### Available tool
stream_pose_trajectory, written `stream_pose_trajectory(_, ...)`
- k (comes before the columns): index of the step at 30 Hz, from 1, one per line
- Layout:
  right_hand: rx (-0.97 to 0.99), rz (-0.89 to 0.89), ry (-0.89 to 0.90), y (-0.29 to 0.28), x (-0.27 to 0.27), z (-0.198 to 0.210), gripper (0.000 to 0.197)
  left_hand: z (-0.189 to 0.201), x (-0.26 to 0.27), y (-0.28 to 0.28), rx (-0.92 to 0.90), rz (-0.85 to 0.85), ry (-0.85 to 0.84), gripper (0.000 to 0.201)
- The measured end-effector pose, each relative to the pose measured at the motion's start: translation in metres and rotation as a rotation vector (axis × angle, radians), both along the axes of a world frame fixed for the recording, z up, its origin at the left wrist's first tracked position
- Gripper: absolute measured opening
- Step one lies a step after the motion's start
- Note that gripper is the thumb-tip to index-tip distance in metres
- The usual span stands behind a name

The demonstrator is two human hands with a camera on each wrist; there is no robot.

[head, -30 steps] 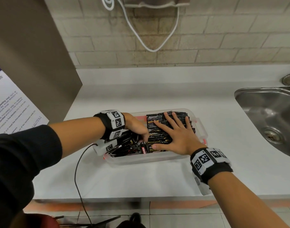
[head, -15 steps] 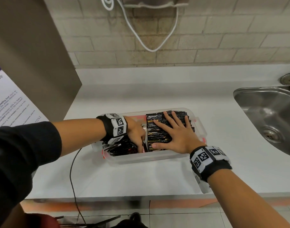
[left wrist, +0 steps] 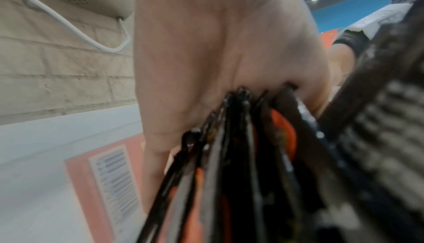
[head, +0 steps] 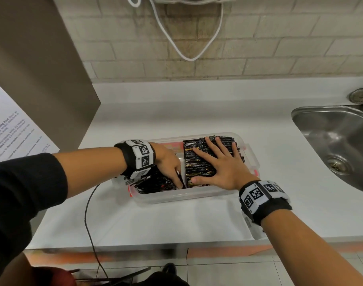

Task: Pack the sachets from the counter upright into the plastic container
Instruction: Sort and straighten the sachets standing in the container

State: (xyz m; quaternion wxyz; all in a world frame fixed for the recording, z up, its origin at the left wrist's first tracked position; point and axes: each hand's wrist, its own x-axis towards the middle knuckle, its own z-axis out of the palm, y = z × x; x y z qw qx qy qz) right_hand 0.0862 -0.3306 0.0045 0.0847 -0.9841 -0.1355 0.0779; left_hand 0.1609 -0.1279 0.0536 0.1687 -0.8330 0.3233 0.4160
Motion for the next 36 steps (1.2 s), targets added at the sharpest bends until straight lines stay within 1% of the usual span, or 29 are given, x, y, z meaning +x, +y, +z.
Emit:
stream_pose_trajectory(7, 0.02, -0.003, -0.015, 0.001, -0.005, 0.005, 0.101, 0.011, 0.005, 0.008, -0.054, 0.057, 0.093, 0.059)
stream_pose_trajectory(11, 0.026, 0.038, -0.104, 0.004, -0.01, 0.015, 0.104, 0.012, 0.01, 0.012, -0.084, 0.115, 0.14, 0.052)
stream_pose_trajectory(14, 0.082, 0.105, -0.169, 0.011, -0.011, 0.03, 0.103, 0.013, 0.014, 0.017, -0.095, 0.153, 0.195, 0.048)
stream_pose_trajectory(16, 0.132, 0.124, -0.223, 0.021, -0.009, 0.043, 0.093, 0.014, 0.014, 0.019, -0.099, 0.157, 0.211, 0.046)
stream_pose_trajectory(18, 0.112, 0.139, -0.292, 0.035, -0.005, 0.053, 0.072, 0.014, 0.014, 0.021, -0.107, 0.154, 0.209, 0.044)
stream_pose_trajectory(19, 0.076, 0.15, -0.291, 0.044, -0.002, 0.057, 0.063, 0.015, 0.016, 0.022, -0.114, 0.152, 0.206, 0.043)
stream_pose_trajectory(21, -0.001, 0.17, -0.218, 0.062, 0.0, 0.061, 0.052, 0.018, 0.018, 0.023, -0.131, 0.156, 0.213, 0.034)
stream_pose_trajectory(24, -0.101, 0.155, -0.094, 0.081, 0.0, 0.063, 0.044, 0.021, 0.019, 0.028, -0.174, 0.181, 0.229, 0.017)
stream_pose_trajectory(27, -0.129, 0.136, 0.011, 0.09, -0.001, 0.063, 0.034, 0.022, 0.019, 0.033, -0.227, 0.217, 0.25, 0.014)
stream_pose_trajectory(29, -0.08, 0.104, 0.051, 0.093, 0.0, 0.062, 0.028, 0.022, 0.019, 0.035, -0.258, 0.246, 0.261, 0.013)
stream_pose_trajectory(32, 0.076, 0.036, 0.126, 0.094, 0.002, 0.063, 0.021, 0.023, 0.02, 0.037, -0.262, 0.281, 0.258, 0.017)
stream_pose_trajectory(36, 0.289, -0.011, 0.251, 0.09, 0.005, 0.068, 0.024, 0.023, 0.021, 0.037, -0.269, 0.262, 0.265, 0.013)
